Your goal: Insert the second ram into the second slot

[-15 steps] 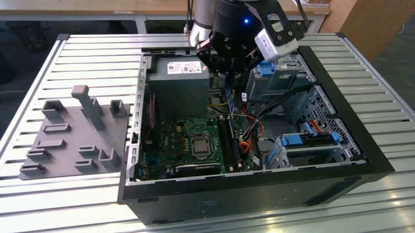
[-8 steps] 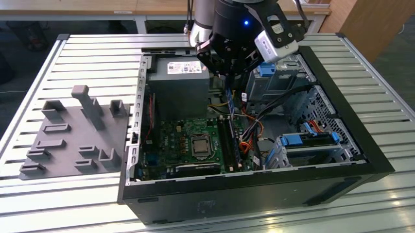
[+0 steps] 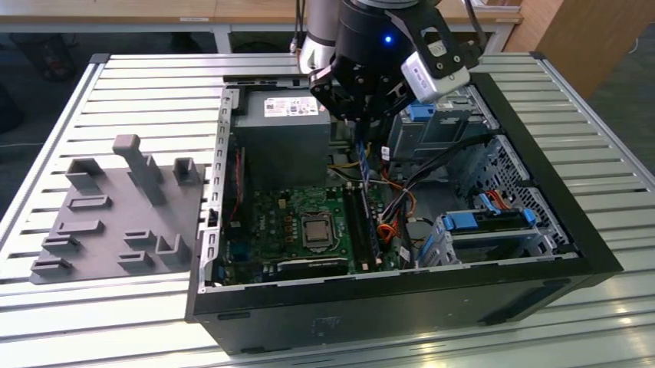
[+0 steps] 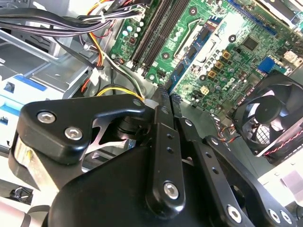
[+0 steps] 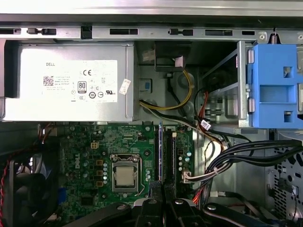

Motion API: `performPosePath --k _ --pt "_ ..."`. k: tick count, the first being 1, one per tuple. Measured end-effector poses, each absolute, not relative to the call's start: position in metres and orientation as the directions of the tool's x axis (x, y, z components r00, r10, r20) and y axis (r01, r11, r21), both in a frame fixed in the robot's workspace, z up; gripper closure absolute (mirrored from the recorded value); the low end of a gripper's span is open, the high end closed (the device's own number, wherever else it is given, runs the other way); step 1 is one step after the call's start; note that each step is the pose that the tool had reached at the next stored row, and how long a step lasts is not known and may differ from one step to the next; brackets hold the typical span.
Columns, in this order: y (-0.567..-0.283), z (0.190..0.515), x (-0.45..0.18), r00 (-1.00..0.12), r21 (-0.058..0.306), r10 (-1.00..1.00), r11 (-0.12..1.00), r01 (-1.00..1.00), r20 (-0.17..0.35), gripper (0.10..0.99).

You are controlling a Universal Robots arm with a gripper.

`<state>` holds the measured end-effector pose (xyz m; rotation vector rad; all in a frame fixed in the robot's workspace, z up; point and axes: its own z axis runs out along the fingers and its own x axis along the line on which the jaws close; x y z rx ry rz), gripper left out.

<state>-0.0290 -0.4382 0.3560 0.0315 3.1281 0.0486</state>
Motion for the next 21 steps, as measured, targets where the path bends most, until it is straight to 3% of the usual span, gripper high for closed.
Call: performPosePath --k 21 --pt "-0.4387 0.3471 -0.0290 -1.000 0.031 0.020 0.999 0.020 -0.013 0.953"
